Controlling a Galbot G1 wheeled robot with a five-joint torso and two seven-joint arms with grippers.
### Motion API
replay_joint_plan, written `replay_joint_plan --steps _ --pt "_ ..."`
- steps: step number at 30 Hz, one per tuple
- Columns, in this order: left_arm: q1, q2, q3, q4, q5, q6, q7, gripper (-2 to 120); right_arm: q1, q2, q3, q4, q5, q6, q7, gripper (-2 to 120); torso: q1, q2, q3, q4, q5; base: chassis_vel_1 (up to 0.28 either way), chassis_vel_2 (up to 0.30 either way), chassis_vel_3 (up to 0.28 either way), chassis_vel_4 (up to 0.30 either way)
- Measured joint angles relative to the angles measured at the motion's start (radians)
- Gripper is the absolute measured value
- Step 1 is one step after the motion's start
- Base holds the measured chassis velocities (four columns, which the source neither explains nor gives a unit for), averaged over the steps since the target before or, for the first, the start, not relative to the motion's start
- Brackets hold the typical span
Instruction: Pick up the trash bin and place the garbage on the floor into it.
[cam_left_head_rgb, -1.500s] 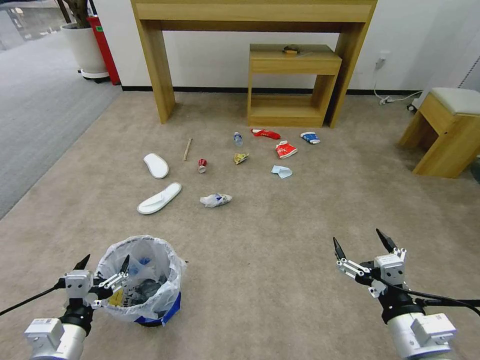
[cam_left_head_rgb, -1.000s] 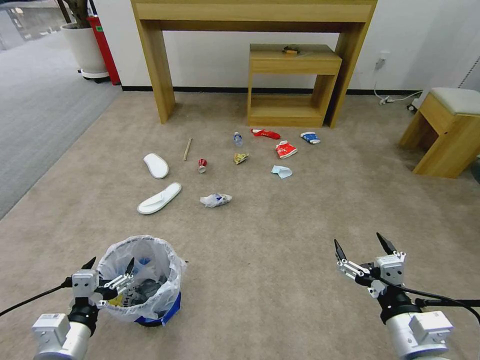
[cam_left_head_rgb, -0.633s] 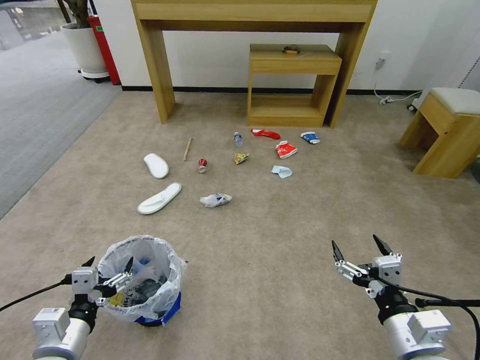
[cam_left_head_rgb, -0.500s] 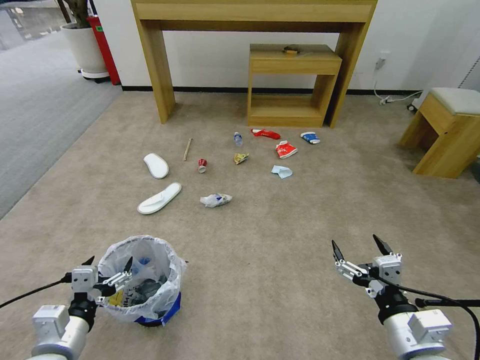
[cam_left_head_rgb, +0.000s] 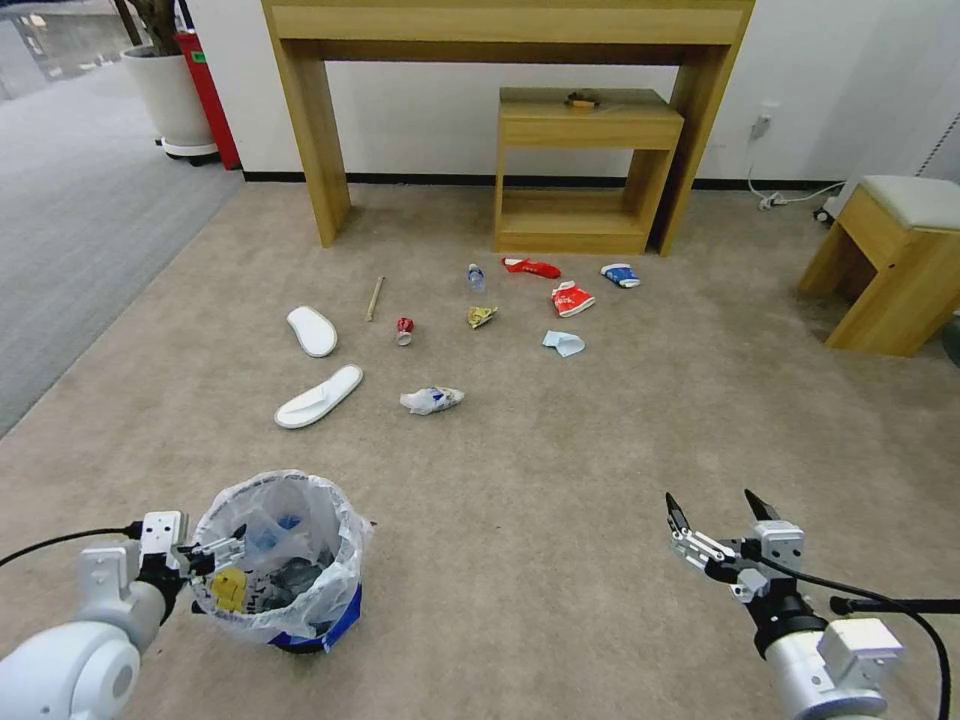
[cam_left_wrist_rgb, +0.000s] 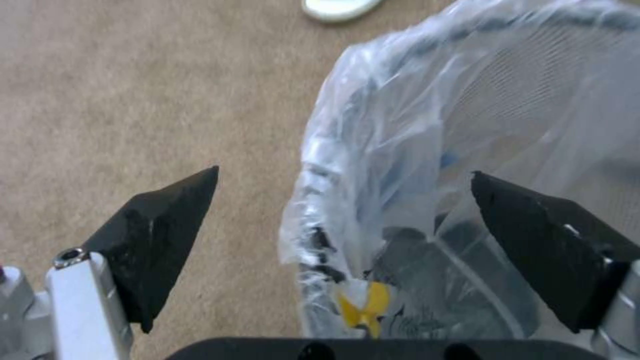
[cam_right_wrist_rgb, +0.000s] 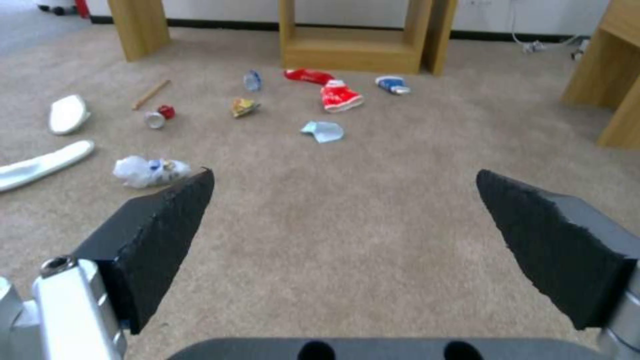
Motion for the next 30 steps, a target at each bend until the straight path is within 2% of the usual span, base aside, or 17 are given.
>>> replay_joint_plan --steps 5,8,17,19,21,26,29,30 --pt "-0.030 0.029 0.014 0.038 -0.039 0.037 0.006 100 0.000 0.004 -0.005 -0.010 0.001 -0.006 0.009 100 0.000 0.000 0.000 0.0000 0.0001 0.000 0.000 0.000 0.000" --pt "-0.077 0.056 0.042 0.095 -0.091 0.046 0.007 100 0.000 0.013 -0.014 -0.019 0.001 -0.012 0.022 100 0.000 0.000 0.000 -0.0001 0.0002 0.000 0.000 0.000 0.000" --pt "-0.118 0.076 0.058 0.160 -0.095 0.046 0.035 100 0.000 0.018 -0.019 -0.022 0.007 -0.022 0.033 100 0.000 0.000 0.000 -0.0001 0.0001 0.000 0.000 0.000 0.000" --pt "-0.122 0.082 0.059 0.180 -0.074 0.045 0.064 99 0.003 0.019 -0.022 -0.025 0.008 -0.025 0.040 100 0.000 0.000 0.000 -0.0001 0.0002 0.000 0.000 0.000 0.000" --pt "-0.126 0.085 0.060 0.203 -0.038 0.043 0.097 93 0.010 0.019 -0.027 -0.030 0.009 -0.028 0.044 100 0.000 0.000 0.000 0.0001 0.0002 0.000 0.000 0.000 0.000" --pt "-0.135 0.085 0.064 0.233 -0.025 0.035 0.109 83 0.026 0.017 -0.040 -0.034 0.012 -0.040 0.057 100 0.000 0.000 0.000 0.0001 0.0011 0.000 0.000 0.000 0.000" --pt "-0.136 0.082 0.070 0.239 -0.023 0.035 0.108 69 0.036 0.015 -0.047 -0.035 0.017 -0.047 0.069 100 0.000 0.000 0.000 -0.0002 0.0003 0.000 0.000 0.000 0.000" --pt "-0.136 0.082 0.070 0.239 -0.023 0.035 0.108 69 0.036 0.015 -0.047 -0.035 0.017 -0.047 0.069 100 0.000 0.000 0.000 -0.0002 0.0003 0.000 0.000 0.000 0.000"
